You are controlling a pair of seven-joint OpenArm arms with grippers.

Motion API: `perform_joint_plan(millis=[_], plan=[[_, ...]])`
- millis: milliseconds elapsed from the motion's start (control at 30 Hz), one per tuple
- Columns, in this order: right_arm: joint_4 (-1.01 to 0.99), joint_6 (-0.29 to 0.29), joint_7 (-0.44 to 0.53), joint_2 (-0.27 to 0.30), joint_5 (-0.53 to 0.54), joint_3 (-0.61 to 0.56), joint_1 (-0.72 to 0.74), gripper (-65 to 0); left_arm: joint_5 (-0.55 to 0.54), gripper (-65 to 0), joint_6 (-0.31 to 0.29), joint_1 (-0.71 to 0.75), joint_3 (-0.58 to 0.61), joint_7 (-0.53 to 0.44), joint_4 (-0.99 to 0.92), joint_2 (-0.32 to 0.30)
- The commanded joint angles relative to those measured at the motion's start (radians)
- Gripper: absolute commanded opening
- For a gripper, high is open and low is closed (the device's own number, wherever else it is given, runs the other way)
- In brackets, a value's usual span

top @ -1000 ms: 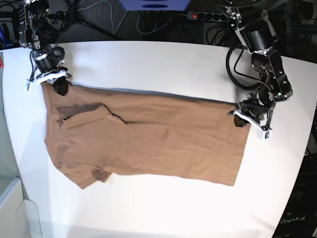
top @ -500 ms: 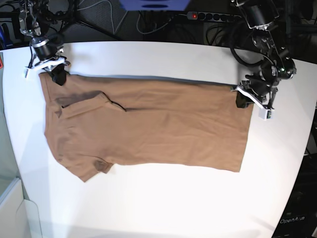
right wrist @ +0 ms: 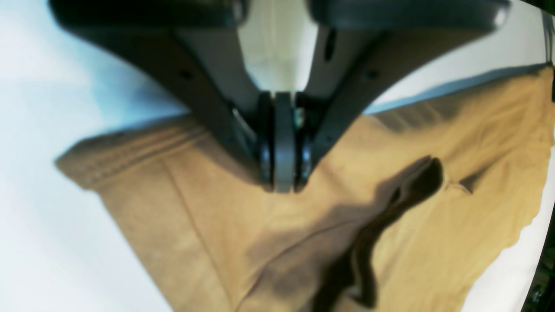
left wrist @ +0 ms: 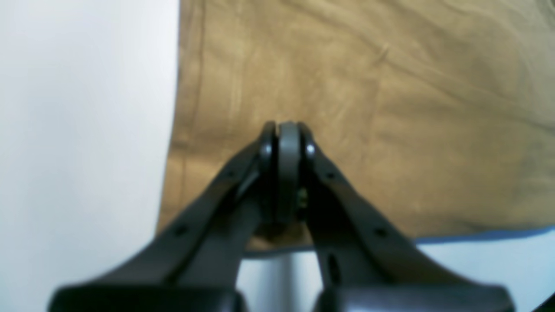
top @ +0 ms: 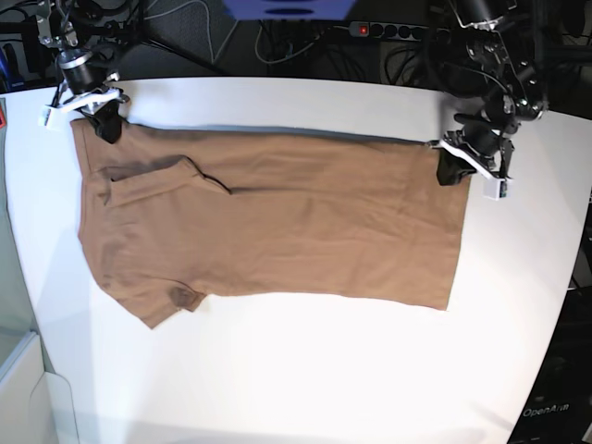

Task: Fold the T-shirt properly
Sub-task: 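Keep pulling the shirt toward the robot to smooth it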

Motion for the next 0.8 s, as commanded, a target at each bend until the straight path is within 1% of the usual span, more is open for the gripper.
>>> perform_joint_plan(millis=[0,133,267,333,433,567,633,767], plan=[[-0.005,-0.032,-0.050,0.011,-0.020,0.002,-0.025,-64.3,0.195,-63.0,0.046,0.068,0.007,0.277,-0.021,0.014],[-0.005,-0.030,-0.020,0.011,-0.020,0.002,-0.033,-64.3,0.192,-63.0,0.046,0.110,0.007,0.280,0.040,0.014],[-0.005,-0.030,-0.020,0.011,-0.020,0.002,-0.034,-64.3,0.192,-63.0,0.046,0.128,0.007,0.285,0.071,0.013],[-0.005,-0.030,-0.018,0.011,-0.020,0.002,-0.042,-64.3,0.192,-63.0,0.046,0.139,0.006,0.281,0.073,0.007],[-0.005,-0.030,0.023,0.011,-0.020,0.002,-0.049,-64.3,0.196,-63.0,0.046,0.140,0.004,0.280,0.077,0.004],[-0.005,-0.030,0.046,0.011,-0.020,0.002,-0.063,-64.3,0.192,-63.0,0.046,0.136,0.003,0.278,0.077,-0.022],[-0.005,-0.030,0.048,0.011,-0.020,0.003,-0.063,-64.3,0.192,-63.0,0.046,0.133,0.001,0.280,0.077,-0.024],[-0.005,-0.030,0.080,0.011,-0.019,0.003,-0.068,-64.3,0.196,-63.0,0.046,0.131,0.001,0.280,0.077,-0.024]])
